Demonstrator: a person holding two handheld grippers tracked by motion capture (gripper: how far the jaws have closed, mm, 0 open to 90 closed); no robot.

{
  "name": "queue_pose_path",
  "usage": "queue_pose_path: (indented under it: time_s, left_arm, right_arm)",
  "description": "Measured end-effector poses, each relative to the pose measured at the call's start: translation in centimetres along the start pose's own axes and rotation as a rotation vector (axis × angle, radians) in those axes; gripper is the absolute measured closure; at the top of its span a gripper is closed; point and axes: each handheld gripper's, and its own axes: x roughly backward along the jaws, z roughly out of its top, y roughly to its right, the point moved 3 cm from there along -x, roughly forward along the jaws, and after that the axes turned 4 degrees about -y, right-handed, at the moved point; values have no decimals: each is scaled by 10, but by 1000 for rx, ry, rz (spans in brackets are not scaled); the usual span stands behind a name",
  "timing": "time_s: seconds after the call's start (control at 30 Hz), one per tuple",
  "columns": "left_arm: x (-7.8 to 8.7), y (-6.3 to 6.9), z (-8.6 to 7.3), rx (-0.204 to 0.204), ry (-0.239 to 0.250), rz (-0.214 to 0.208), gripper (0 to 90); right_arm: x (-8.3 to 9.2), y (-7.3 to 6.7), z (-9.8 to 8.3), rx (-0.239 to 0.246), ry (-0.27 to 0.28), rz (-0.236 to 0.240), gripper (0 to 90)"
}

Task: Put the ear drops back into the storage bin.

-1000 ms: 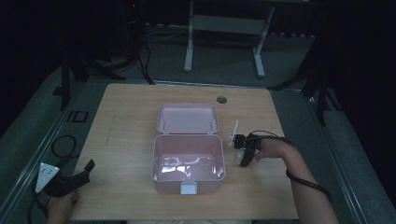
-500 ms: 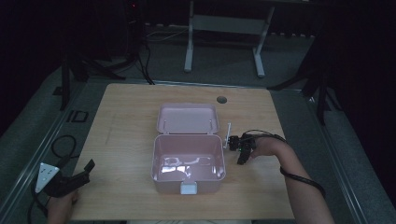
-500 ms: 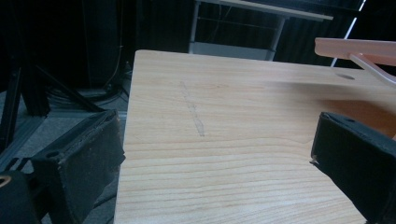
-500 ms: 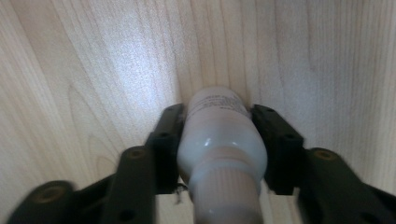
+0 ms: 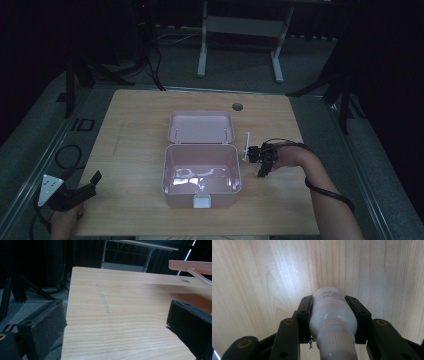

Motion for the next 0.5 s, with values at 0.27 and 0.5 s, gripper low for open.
queue_pose_path:
  time_s: [0.27, 0.5]
  left_arm:
    - [0, 0, 0, -2, -2, 1, 26]
    - [0, 0, 0, -1, -3, 2, 26]
  right_arm:
    - [14, -18, -2, 1, -19, 10, 598]
    - [32, -32, -1, 16, -23, 14, 599]
